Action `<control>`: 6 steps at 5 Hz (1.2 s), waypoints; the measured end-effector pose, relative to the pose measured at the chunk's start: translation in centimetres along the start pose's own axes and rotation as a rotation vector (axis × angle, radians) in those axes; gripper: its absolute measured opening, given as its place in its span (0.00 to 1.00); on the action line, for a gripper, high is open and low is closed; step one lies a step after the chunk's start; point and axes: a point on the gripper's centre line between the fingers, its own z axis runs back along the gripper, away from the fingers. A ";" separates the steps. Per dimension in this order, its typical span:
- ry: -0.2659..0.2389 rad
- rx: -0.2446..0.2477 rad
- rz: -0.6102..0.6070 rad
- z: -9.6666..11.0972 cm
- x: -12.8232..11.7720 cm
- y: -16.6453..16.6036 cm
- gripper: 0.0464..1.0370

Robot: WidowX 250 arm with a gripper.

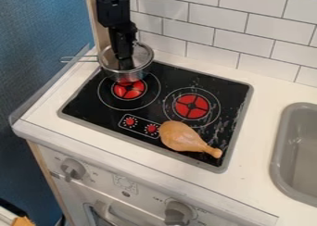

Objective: Cover the silver pot with the silver lid

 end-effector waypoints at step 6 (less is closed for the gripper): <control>0.055 -0.086 -0.043 4.0 -1.2 1.8 0.96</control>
